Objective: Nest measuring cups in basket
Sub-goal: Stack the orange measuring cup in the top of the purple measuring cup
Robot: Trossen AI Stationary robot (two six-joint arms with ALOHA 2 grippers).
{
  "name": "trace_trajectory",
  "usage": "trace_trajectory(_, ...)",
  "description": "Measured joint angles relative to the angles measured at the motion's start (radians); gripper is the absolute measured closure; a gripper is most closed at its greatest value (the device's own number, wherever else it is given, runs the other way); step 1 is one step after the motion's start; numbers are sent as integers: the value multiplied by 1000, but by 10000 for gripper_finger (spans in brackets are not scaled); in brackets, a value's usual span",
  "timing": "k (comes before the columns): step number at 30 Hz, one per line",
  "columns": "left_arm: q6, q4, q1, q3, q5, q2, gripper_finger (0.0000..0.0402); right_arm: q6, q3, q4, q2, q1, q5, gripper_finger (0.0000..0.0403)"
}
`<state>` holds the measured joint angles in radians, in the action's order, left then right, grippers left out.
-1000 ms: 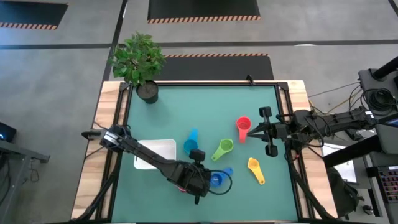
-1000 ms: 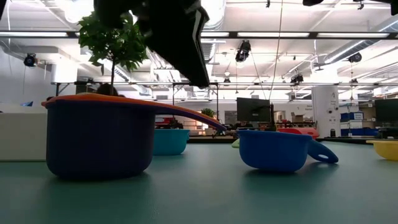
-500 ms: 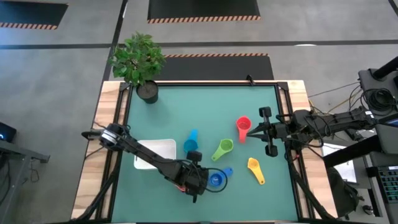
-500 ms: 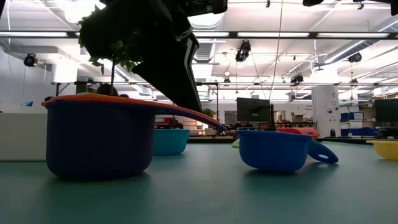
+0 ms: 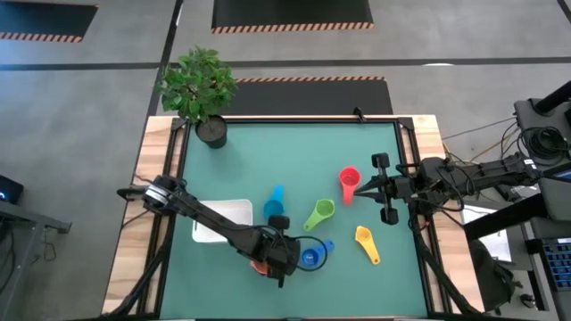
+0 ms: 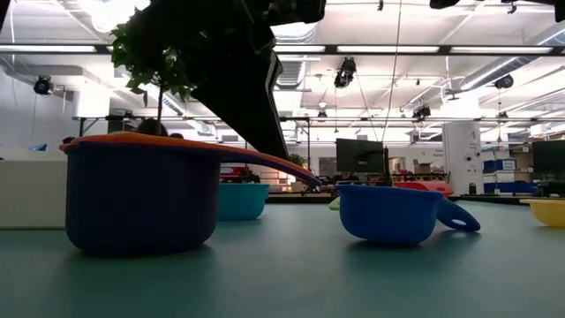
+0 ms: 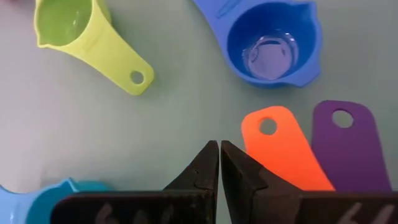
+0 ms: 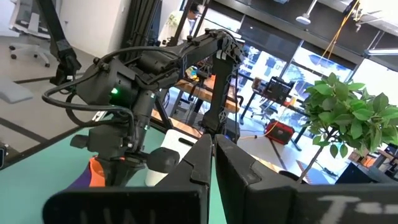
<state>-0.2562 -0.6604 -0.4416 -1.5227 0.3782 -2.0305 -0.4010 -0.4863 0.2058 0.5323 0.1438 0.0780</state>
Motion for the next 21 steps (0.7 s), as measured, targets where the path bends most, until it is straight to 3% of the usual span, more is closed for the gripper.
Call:
trace_trajectory(4,-1,-5,15,0,-13,0,401,-2,0,-1,0,0,0,394)
trace_trajectory(10,-27,-8,27,0,-124,-7,401,-12,0,-21,-1,0,0,394)
trace_trajectory(21,-31,-6,26,-2,-187,-4,401,-18,0,-23,-1,0,0,394)
